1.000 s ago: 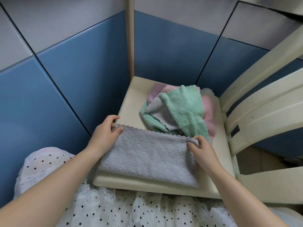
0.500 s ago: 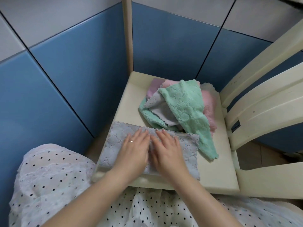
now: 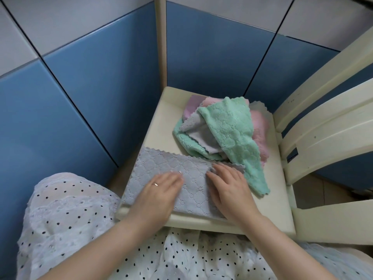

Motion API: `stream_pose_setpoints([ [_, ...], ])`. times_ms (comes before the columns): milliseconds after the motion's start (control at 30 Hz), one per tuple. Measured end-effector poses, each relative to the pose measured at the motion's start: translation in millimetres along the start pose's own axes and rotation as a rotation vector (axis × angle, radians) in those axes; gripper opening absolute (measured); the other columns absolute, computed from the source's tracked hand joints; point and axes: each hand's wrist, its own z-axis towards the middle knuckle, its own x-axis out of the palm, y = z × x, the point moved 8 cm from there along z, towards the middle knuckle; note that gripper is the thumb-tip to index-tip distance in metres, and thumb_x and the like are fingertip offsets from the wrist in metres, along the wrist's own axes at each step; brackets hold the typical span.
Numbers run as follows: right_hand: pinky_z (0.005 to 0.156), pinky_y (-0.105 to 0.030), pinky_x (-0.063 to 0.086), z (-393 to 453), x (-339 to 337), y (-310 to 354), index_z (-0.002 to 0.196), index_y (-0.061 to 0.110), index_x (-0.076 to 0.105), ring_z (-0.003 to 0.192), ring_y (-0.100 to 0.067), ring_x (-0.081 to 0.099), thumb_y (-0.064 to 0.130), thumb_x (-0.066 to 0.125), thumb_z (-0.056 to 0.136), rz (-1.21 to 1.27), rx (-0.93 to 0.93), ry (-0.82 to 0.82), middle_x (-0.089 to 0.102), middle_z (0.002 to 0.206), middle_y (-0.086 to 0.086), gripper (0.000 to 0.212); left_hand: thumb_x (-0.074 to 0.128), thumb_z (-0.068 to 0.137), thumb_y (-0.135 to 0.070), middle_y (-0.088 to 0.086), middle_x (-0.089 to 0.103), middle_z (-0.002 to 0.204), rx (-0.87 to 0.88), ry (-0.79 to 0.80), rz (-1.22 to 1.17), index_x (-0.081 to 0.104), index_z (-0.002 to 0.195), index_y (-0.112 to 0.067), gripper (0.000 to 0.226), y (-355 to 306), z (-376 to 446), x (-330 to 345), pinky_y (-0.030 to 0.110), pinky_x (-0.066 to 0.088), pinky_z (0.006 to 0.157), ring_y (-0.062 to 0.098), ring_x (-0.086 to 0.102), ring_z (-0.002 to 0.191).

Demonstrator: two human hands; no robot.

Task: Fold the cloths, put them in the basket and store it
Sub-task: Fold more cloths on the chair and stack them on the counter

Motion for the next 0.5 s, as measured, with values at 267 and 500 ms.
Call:
stream_pose_setpoints([
  [267, 0.075, -0.036, 0.051, 26.7, 2.2, 33.7, 0.110, 0.028, 0.066, 0.092, -0.024, 0.064, 0.019, 0.056, 0.081, -0.056, -0.262, 0.054, 0.066, 0.107, 0.002, 0.032, 0.044, 0.083, -0.022, -0.010, 0.064, 0.121, 0.195, 0.023, 0.039, 0.068, 0.111, -0.027, 0.038, -3.7, -26.8, 2.4, 0.034, 0.031, 0.093, 0.013, 0.058, 0.111],
  [500, 0.071, -0.031, 0.049, -4.2, -0.8, 52.7, 0.113, 0.028, 0.066, 0.083, -0.019, 0.060, 0.020, 0.074, 0.066, -0.014, -0.350, 0.115, 0.062, 0.098, 0.005, 0.048, 0.033, 0.089, -0.027, -0.007, 0.062, 0.126, 0.175, 0.073, 0.166, 0.065, 0.116, -0.029, 0.042, 52.6, -42.6, -4.4, 0.047, 0.025, 0.104, 0.022, 0.056, 0.120],
])
